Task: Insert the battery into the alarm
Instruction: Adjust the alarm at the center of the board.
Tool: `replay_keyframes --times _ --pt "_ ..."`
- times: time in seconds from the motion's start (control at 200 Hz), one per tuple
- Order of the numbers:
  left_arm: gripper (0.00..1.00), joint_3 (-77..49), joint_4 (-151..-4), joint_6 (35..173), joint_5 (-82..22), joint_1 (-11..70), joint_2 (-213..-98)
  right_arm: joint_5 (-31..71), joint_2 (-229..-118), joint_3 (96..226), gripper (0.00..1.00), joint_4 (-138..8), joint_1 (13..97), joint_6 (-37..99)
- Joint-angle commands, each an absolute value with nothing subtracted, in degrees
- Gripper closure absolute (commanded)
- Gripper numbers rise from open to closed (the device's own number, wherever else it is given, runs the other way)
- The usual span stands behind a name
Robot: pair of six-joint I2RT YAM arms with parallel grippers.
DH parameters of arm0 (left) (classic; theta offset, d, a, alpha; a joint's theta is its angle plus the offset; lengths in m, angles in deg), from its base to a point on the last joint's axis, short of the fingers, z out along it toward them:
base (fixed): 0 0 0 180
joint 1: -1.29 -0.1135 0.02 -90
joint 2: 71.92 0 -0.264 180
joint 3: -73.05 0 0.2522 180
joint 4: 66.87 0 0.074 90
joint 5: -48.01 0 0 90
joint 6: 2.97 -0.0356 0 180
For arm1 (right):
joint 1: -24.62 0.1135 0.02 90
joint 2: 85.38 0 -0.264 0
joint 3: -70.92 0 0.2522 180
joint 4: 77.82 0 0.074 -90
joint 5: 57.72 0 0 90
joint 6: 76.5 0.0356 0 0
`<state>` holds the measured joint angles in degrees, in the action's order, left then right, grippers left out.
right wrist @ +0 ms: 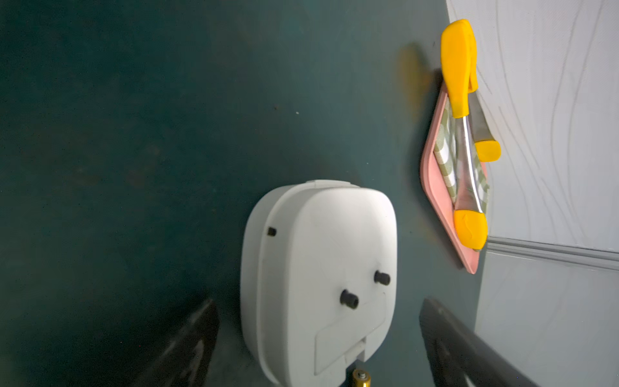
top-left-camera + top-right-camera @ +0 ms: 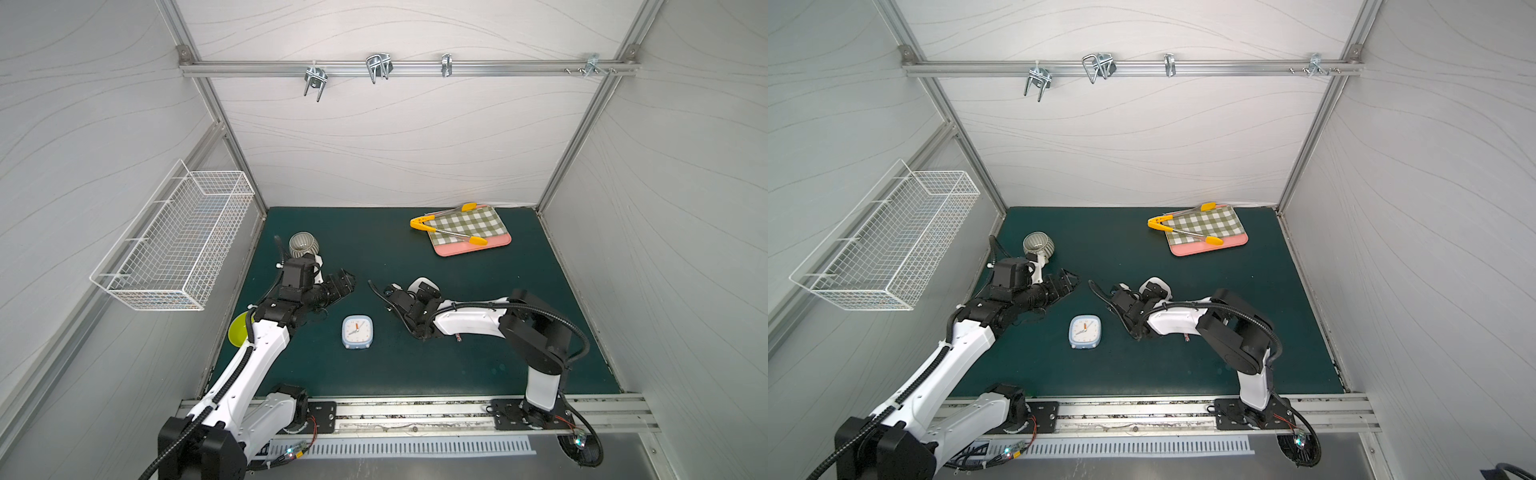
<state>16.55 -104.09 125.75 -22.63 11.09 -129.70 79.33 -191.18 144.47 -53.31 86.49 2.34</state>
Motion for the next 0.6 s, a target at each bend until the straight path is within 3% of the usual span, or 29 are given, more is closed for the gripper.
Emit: replay_keyframes --times 0.0,0.16,0.305,0.41,0.595 --pt "0.00 13.86 -101.46 124.07 -21.90 11.43 -132.06 71.35 -182.59 141.59 0.02 -53.51 85.62 9.10" --pt "0.00 8.83 -97.67 120.69 -23.22 18.03 -142.41 52.43 -166.17 133.54 0.04 -55.89 78.01 29.17" --pt "0.03 -0.27 -93.84 116.20 -17.77 22.22 -156.73 29.67 -156.69 123.80 0.10 -62.30 61.56 51.31" --pt "0.07 -8.83 -94.89 114.67 -15.35 23.45 -167.21 20.13 -156.79 122.12 0.13 -62.69 52.99 57.99" --pt "0.15 -21.75 -96.87 114.54 -7.03 24.59 -183.01 10.22 -163.81 120.93 0.19 -68.18 45.97 65.58"
